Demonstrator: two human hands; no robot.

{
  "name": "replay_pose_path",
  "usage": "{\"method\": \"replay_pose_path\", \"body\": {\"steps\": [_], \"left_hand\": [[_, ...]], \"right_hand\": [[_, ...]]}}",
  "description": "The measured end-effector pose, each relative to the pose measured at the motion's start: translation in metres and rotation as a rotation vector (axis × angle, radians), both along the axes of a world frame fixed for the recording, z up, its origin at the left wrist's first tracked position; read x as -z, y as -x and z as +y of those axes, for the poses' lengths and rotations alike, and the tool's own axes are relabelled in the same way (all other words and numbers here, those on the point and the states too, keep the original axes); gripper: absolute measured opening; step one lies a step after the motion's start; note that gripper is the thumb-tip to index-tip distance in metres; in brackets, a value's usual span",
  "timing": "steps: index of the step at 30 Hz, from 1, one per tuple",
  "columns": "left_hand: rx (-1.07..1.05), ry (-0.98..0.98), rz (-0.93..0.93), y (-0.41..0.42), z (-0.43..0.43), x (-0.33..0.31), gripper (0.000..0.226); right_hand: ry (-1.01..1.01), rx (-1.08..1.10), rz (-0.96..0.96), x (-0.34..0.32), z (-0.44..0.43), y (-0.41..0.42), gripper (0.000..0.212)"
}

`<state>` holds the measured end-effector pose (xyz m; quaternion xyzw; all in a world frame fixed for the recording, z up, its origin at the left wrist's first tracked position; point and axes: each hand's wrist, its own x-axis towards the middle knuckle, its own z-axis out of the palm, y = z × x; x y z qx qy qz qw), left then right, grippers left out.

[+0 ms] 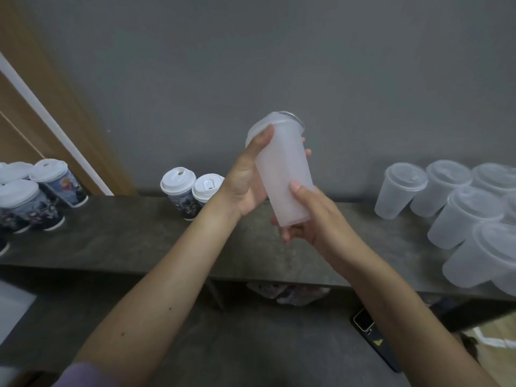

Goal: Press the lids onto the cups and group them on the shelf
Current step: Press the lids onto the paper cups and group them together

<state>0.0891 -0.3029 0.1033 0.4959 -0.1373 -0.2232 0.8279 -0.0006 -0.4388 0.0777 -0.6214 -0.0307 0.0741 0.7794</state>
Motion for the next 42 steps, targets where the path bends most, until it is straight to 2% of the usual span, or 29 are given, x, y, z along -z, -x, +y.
{"method": "replay_pose_path", "body": {"steps": [2,5,7,9,11,12,14,16,20,21,25,28,31,35,38,41,42], "left_hand": [[0.035,0.043,0.018,0.006,0.003,-0.004,0.062],[0.022,0.021,0.040,0.014,0.008,-0.009,0.047],[0.000,0.037,0.040,0.019,0.015,-0.011,0.049],[0.004,0.051,0.043,0.025,0.022,-0.011,0.058],[0.022,0.048,0.068,0.030,0.025,-0.007,0.083],[0.019,0.046,0.074,0.034,0.026,-0.007,0.093],[-0.010,0.038,0.097,0.040,0.027,-0.006,0.099],[-0.041,0.011,0.111,0.044,0.030,-0.006,0.094],[-0.186,-0.184,-0.018,0.042,0.034,0.000,0.067],[-0.202,-0.204,-0.052,0.042,0.035,0.002,0.066],[-0.054,-0.066,0.055,0.049,0.030,-0.001,0.069],[-0.090,-0.087,0.108,0.051,0.019,-0.004,0.063],[-0.189,-0.092,0.058,0.048,0.008,-0.005,0.071],[-0.274,-0.092,0.014,0.039,-0.010,-0.010,0.066],[-0.314,-0.129,-0.025,0.029,-0.028,-0.011,0.074],[-0.336,-0.225,-0.041,0.020,-0.044,-0.015,0.062],[-0.337,-0.262,-0.042,0.018,-0.051,-0.016,0.059]], "right_hand": [[-0.187,-0.135,0.059,-0.011,0.009,0.007,0.061],[-0.239,-0.162,0.077,-0.015,0.021,0.014,0.060],[-0.285,-0.172,0.094,-0.016,0.026,0.020,0.059],[-0.461,-0.259,0.146,-0.019,0.027,0.027,0.059],[-0.722,-0.406,0.208,-0.022,0.027,0.033,0.063],[-0.790,-0.454,0.227,-0.022,0.028,0.036,0.067],[-0.810,-0.466,0.242,-0.022,0.031,0.041,0.072],[-0.688,-0.381,0.238,-0.026,0.036,0.047,0.069],[-0.075,0.009,0.120,-0.015,0.037,0.050,0.060],[-0.049,0.033,0.123,-0.011,0.037,0.051,0.059],[-0.368,-0.167,0.202,0.000,0.030,0.059,0.062],[-0.268,-0.093,0.187,0.007,0.027,0.054,0.063],[-0.103,0.036,0.124,0.011,0.020,0.045,0.062],[-0.098,0.040,0.101,0.010,0.001,0.033,0.064],[0.192,0.159,0.002,0.009,-0.018,0.024,0.053],[0.644,0.242,-0.119,0.006,-0.041,0.018,0.053],[0.737,0.257,-0.144,0.006,-0.048,0.016,0.053]]}}
